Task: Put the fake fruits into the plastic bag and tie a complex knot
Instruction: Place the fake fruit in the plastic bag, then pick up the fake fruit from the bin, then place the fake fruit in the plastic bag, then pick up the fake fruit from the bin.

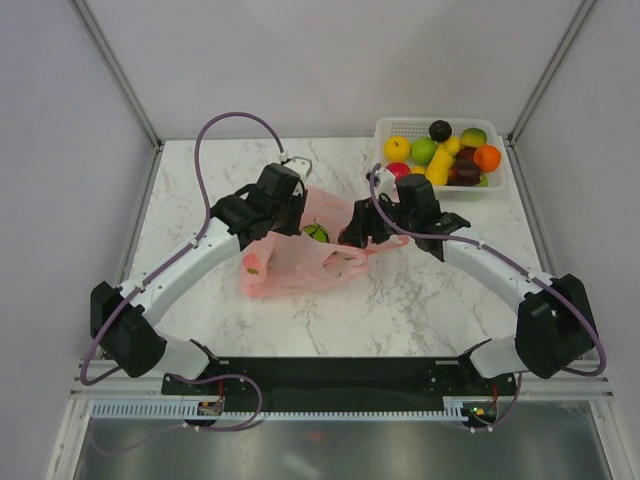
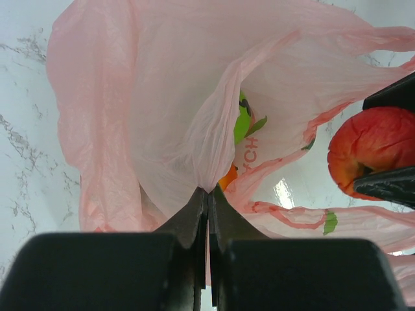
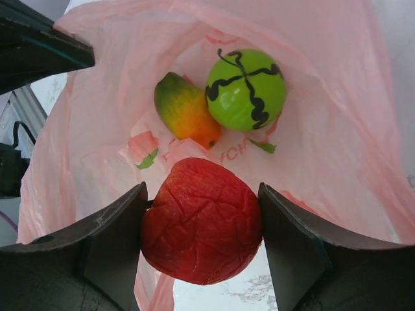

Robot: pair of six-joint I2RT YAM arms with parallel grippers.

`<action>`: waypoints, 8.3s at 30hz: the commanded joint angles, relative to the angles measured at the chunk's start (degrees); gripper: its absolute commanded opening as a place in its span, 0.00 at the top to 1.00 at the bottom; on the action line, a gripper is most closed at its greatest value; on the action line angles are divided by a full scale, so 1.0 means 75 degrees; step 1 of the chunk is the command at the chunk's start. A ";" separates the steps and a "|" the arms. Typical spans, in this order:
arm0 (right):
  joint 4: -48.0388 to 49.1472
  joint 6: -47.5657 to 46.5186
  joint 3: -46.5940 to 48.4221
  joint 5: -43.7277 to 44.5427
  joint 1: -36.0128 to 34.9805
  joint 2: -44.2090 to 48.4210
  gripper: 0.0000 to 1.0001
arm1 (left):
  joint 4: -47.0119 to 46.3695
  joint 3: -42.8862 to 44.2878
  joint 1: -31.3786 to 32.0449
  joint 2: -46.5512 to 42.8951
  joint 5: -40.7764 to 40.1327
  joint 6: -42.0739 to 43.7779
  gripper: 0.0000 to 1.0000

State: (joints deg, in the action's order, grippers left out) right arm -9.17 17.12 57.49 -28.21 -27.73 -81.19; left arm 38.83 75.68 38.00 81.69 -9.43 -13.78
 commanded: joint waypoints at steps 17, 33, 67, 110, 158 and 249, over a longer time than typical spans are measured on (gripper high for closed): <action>0.6985 0.2368 -0.1008 0.3338 -0.2665 -0.2346 0.60 | -0.0372 -0.0059 -0.0004 -0.0568 -0.0266 0.0115 0.98; 0.6882 0.3526 -0.1232 0.5085 -0.3967 -0.3483 0.59 | -0.0372 -0.0036 -0.0320 -0.0732 -0.0289 -0.0084 0.98; 0.4925 0.2733 0.0536 0.6364 -0.3593 -0.3166 0.58 | -0.0478 -0.0024 -0.0883 -0.0661 0.1398 0.0068 0.98; 0.0041 0.1197 0.2912 0.7102 -0.0255 -0.1277 0.02 | -0.0490 -0.0094 -0.0883 -0.0685 0.1281 0.0044 0.98; 0.1035 0.0037 0.2777 0.4818 0.1646 -0.1587 0.40 | -0.0478 -0.0118 -0.0836 -0.0767 0.1164 0.0091 0.98; -0.0546 0.1220 0.4157 0.7312 0.0884 -0.3529 0.32 | -0.0419 -0.0130 -0.0777 -0.0873 0.0918 0.0337 0.98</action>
State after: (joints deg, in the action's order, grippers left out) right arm -5.67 24.47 84.58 25.58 -21.52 -103.57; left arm 36.69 74.61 31.66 76.55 -1.58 -13.58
